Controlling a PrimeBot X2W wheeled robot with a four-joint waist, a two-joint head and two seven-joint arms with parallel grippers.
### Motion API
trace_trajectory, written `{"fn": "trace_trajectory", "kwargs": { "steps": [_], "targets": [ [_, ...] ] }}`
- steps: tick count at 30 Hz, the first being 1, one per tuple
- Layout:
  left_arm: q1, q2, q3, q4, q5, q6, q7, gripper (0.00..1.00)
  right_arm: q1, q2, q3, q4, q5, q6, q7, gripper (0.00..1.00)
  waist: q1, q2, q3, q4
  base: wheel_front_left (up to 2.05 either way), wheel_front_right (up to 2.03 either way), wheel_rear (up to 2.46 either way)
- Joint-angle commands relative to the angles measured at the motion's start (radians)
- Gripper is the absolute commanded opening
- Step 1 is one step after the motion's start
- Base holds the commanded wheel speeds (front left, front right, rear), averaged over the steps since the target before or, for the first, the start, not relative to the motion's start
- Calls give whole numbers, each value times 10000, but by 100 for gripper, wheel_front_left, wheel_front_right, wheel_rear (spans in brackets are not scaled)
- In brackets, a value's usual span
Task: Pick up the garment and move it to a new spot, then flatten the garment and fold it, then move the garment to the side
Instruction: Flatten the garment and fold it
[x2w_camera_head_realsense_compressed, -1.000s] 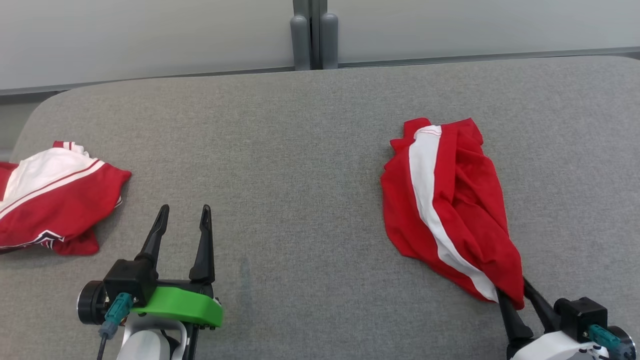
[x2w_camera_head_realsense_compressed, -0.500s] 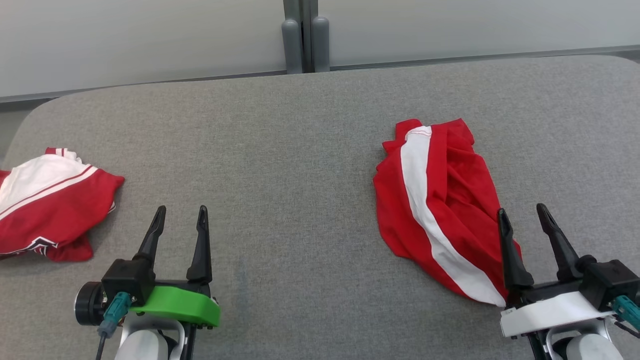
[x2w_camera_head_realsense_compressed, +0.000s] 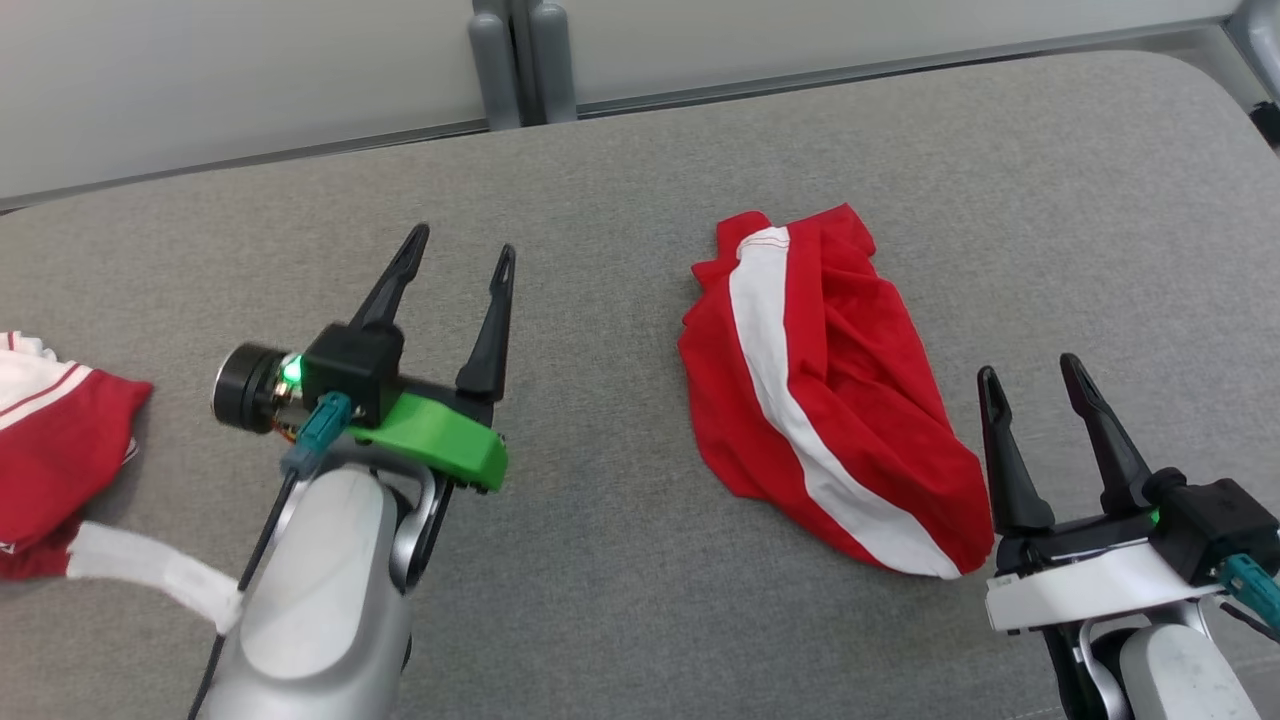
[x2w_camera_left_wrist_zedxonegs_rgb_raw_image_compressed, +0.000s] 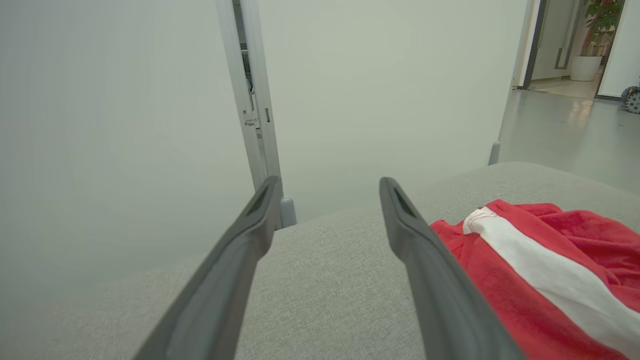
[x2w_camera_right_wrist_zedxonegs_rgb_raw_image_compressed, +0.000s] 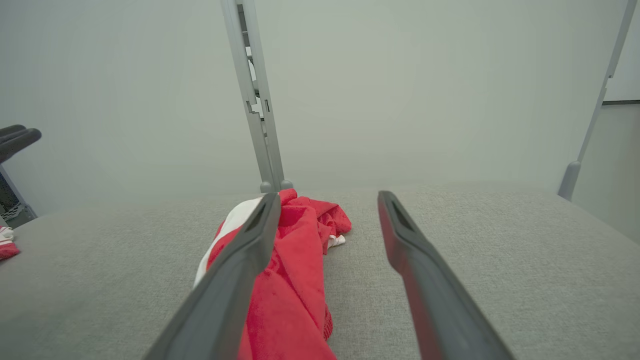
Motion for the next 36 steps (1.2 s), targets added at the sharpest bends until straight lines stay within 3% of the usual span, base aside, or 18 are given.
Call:
{"fn": "trace_trajectory", "kwargs": {
  "steps": [1, 14, 25, 26, 27, 28, 36],
  "targets": [
    [-524, 42, -196, 199, -74, -28, 51, 100, -149, 29, -38, -68, -35, 1, -31, 100, 0, 0, 432, -561, 0, 0, 0],
    [-3578, 216, -3354, 2858, -1462, -40, 1016, 100, -517, 291, -189, 7, 134, 1, -32, 100, 0, 0, 1304, -2242, 0, 0, 0],
    [-4005, 354, -5275, 4677, -2889, -40, 1559, 100, -655, 413, -264, -33, 137, 1, -32, 100, 0, 0, 1616, -2629, 0, 0, 0],
    [-4058, 364, -5374, 4784, -2996, -40, 1545, 79, -672, 415, -250, -31, 123, 1, -33, 100, 0, 0, 1619, -2639, 0, 0, 0],
    [-4107, 358, -5469, 4906, -3148, -40, 1530, 9, -678, 419, -242, -38, 105, 1, -33, 100, 0, 0, 1615, -2644, 0, 0, 0],
    [-4125, 351, -5553, 4991, -3253, -40, 1509, 0, -678, 422, -243, -58, 93, 1, -33, 100, 0, 0, 1606, -2643, 0, 0, 0],
    [-4454, 317, -5647, 5371, -3928, -41, 476, 0, -442, 432, -336, -106, 34, 1, -33, 100, 0, 0, 1340, -2300, 0, 0, 0]
  ]
}}
